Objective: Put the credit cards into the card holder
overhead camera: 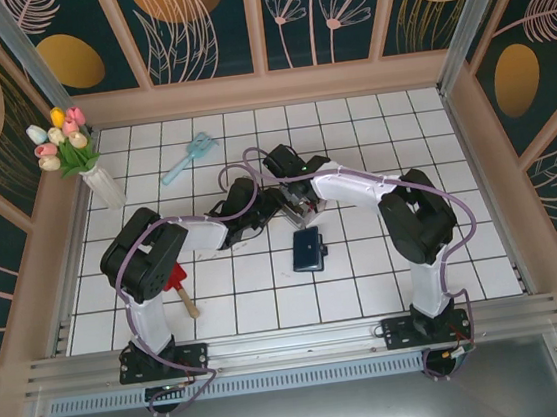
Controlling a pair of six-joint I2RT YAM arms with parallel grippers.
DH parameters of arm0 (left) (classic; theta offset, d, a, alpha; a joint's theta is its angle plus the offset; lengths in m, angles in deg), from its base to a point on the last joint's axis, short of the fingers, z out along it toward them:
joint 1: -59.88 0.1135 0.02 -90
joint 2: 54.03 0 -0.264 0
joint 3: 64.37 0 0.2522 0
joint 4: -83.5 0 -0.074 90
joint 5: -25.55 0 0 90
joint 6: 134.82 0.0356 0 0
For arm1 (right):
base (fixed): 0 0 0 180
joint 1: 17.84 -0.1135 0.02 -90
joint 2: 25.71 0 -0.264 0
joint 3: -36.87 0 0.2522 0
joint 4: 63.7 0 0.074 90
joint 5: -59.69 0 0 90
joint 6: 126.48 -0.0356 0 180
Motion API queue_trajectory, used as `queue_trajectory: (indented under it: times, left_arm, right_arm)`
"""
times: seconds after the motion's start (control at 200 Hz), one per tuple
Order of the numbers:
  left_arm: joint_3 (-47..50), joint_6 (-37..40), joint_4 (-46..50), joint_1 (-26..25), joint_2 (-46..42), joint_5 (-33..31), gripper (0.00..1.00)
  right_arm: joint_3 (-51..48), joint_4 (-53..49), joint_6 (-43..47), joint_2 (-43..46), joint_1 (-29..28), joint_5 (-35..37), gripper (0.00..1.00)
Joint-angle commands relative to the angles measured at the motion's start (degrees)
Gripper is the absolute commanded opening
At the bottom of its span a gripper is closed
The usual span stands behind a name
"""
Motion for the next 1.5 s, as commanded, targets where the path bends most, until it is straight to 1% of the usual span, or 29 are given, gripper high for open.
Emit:
queue_trajectory:
  times: [0.0, 0.035, 0.205, 0.305, 0.35, 0.44, 0.47, 0.565, 0.651, 0.806, 0.856, 0.946, 0.981, 0.996, 1.081, 1.196, 1.221, 1.321, 1.496]
  left_arm:
    - [0.2, -0.2, 1.0, 0.2, 1.2, -0.2, 0.52]
    - [0.2, -0.2, 1.0, 0.1, 1.2, -0.2, 0.52]
    - [0.1, 0.0, 1.2, 0.2, 1.0, -0.2, 0.52]
    - [0.1, -0.1, 1.2, 0.1, 1.2, -0.2, 0.52]
    - [0.1, -0.1, 1.1, 0.2, 1.2, -0.2, 0.52]
    - [0.1, -0.2, 1.2, 0.2, 1.2, -0.1, 0.52]
    - [0.2, -0.2, 1.1, 0.2, 1.1, -0.2, 0.52]
    - [0.0, 0.0, 1.1, 0.2, 0.9, -0.1, 0.52]
    - [0.0, 0.3, 0.7, 0.2, 0.6, 0.2, 0.52]
    - [0.2, 1.8, -0.2, 0.2, -1.5, 0.5, 0.54]
    - [0.3, 2.2, -0.2, 0.2, -2.2, 0.6, 0.54]
    - [0.6, 2.8, -0.2, 0.1, -4.1, 0.3, 0.55]
    - [0.9, 3.0, -0.2, 0.2, -4.9, 0.1, 0.56]
    - [1.0, 3.1, -0.2, 0.2, -5.2, 0.0, 0.57]
    - [1.9, 3.7, -1.0, 0.2, -7.5, -0.1, 0.59]
    - [4.3, 3.2, -4.7, 0.2, -10.8, 0.2, 0.63]
    - [4.6, 3.2, -5.3, 0.2, -11.6, 0.5, 0.64]
    - [5.0, 2.3, -10.7, 0.4, -13.3, 4.8, 0.72]
    - [7.6, -6.1, -31.8, 1.7, -11.9, 13.7, 0.78]
  right_arm:
    - [1.2, -2.3, -0.3, 2.4, 0.4, 2.8, 0.22]
    - [1.3, -2.4, -0.4, 2.4, 0.4, 2.8, 0.20]
    - [1.4, -2.9, -0.9, 3.3, 0.4, 3.0, 0.20]
    - [1.3, -2.6, -0.6, 4.0, 0.5, 2.9, 0.18]
    - [1.4, -2.7, -0.7, 3.9, 0.7, 3.0, 0.13]
    - [1.6, -3.0, -0.8, 4.0, 0.6, 2.6, 0.13]
    - [1.9, -3.2, -0.7, 4.0, 0.6, 2.2, 0.10]
    - [2.3, -4.0, -1.5, 4.9, 0.7, -0.1, 0.07]
    - [2.5, -4.4, -2.4, 6.1, 1.0, -4.3, 0.05]
    - [1.7, -3.6, -6.1, 9.2, 3.1, -16.4, 0.00]
    - [1.0, -3.0, -7.4, 10.0, 4.0, -19.7, 0.00]
    - [0.6, -2.7, -9.9, 11.0, 6.1, -24.0, 0.00]
    - [0.6, -2.4, -10.7, 11.6, 6.9, -24.3, 0.00]
    - [0.4, -2.2, -11.0, 11.9, 7.1, -25.9, 0.00]
    - [-0.4, -0.7, -12.4, 13.8, 8.9, -30.2, 0.00]
    - [-2.7, 2.7, -14.7, 16.7, 10.4, -35.6, 0.00]
    - [-3.3, 3.4, -15.3, 17.3, 12.3, -36.8, 0.00]
    - [-5.6, 6.5, -18.3, 19.3, 15.2, -43.1, 0.00]
    - [-8.7, 11.2, -22.5, 22.7, 18.8, -51.3, 0.00]
